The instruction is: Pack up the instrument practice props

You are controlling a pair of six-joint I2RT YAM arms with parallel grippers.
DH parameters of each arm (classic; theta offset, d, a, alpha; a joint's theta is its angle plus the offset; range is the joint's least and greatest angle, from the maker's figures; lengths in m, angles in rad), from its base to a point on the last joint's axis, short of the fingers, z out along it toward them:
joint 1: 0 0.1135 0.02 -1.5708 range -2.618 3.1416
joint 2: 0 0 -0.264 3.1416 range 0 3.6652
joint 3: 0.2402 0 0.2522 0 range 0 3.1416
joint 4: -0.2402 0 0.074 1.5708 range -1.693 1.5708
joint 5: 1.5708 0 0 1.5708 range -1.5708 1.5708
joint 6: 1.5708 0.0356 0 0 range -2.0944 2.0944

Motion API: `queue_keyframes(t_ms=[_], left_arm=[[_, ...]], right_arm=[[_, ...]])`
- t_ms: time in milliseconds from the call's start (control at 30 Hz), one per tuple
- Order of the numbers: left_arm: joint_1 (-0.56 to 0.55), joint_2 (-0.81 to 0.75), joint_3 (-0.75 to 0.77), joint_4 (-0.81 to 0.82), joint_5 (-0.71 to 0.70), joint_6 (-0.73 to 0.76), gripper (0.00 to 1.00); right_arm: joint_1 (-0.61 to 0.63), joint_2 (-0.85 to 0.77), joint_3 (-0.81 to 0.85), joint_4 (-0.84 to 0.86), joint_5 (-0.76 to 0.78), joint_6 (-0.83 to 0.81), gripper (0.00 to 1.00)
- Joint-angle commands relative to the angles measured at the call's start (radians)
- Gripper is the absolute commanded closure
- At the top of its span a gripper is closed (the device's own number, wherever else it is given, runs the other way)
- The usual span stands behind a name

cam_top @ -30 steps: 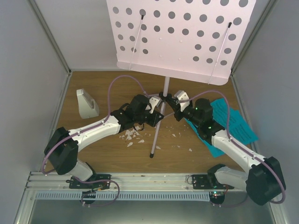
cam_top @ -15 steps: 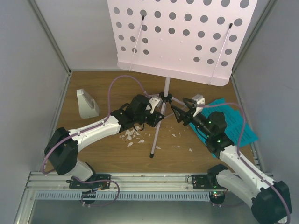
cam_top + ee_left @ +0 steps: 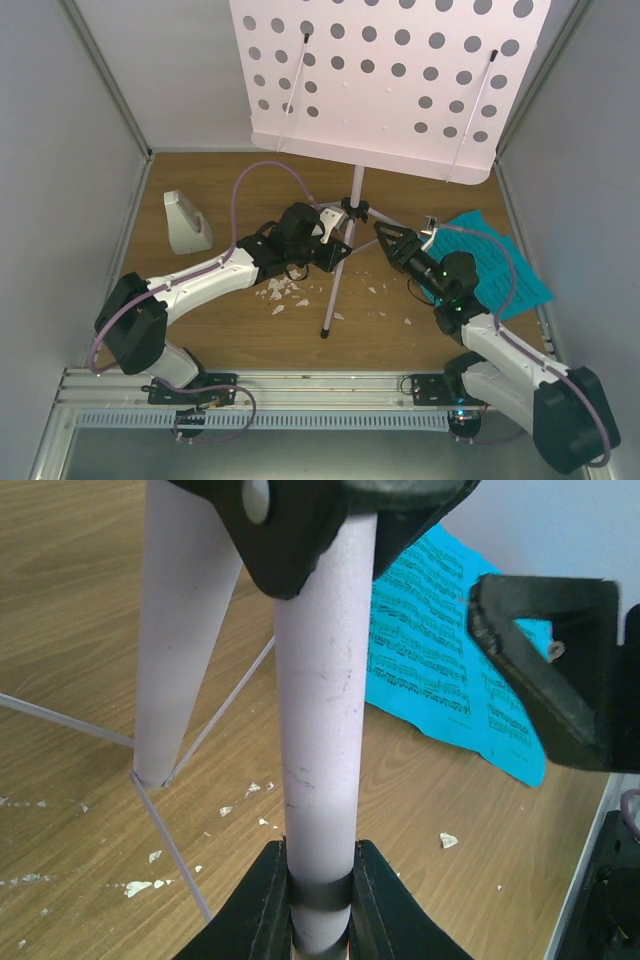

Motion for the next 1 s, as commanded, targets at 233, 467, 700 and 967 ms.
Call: queue_keyframes(t_ms=[233,467,700,967], left_arm=[[0.008,0.009,0.016,0.02,-0.017,-0.008,1.0],[0.008,0.004,0.017,0.014,-0.017,0.0,1.0],[0.008,0.004,0.017,0.014,-0.018,0.005,1.0],[0.008,0.008,0.016,0.018,-0.015,0.005,1.0]], right_arm=[[0.011,0.194,0.062,0.214,-0.037,0.357,0.16],[0.01,0.27,0.09,0.233,-0.034,0.389,0.17],[0.01,0.321,0.12,0.241,-0.044,0.386,0.28],[0.011,0.358,0.136,0.258,-0.064,0.396,0.42]])
